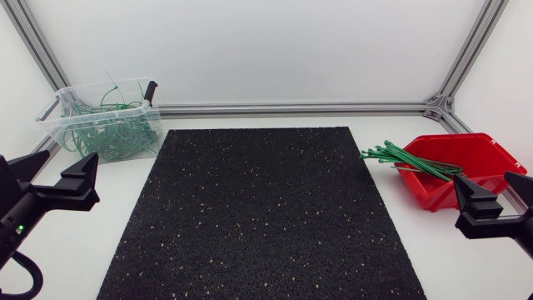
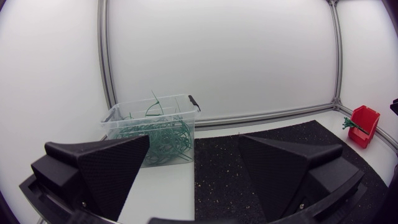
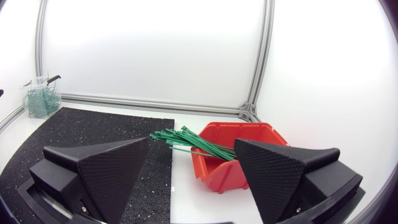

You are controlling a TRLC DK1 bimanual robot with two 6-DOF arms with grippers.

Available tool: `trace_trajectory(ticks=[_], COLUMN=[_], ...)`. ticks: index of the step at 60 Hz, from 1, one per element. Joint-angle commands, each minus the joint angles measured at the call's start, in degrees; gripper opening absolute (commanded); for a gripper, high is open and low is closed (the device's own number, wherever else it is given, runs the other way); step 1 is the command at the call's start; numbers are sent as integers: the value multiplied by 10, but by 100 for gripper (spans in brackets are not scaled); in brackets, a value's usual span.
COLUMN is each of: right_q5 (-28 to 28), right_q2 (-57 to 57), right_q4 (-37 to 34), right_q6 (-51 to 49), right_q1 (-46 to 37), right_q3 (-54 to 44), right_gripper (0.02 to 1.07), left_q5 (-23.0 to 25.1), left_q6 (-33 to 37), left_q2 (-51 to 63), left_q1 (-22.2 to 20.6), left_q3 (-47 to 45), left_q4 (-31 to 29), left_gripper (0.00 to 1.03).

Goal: Take a green cable tie from the red box, thread the tail through the head to close it, then place it in the transparent bin on the left.

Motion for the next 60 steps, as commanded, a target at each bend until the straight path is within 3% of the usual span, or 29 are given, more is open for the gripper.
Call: trace_trajectory(ticks=[1, 48, 60], right_q5=[2, -7, -8], right_q2=[-10, -71, -72], right_q4=[24, 253, 255], right_q6=[3, 62, 62], right_q1=[5, 42, 42], right_q3=[-29, -217, -218], right_gripper=[102, 102, 102], left_q5=[7, 41, 41], left_q6=[-17, -38, -38], left_q2=[-28, -220, -220], left_q1=[6, 29, 29], left_q3=[-30, -187, -187], left_q4=[-1, -8, -8], left_gripper=[99, 99, 99])
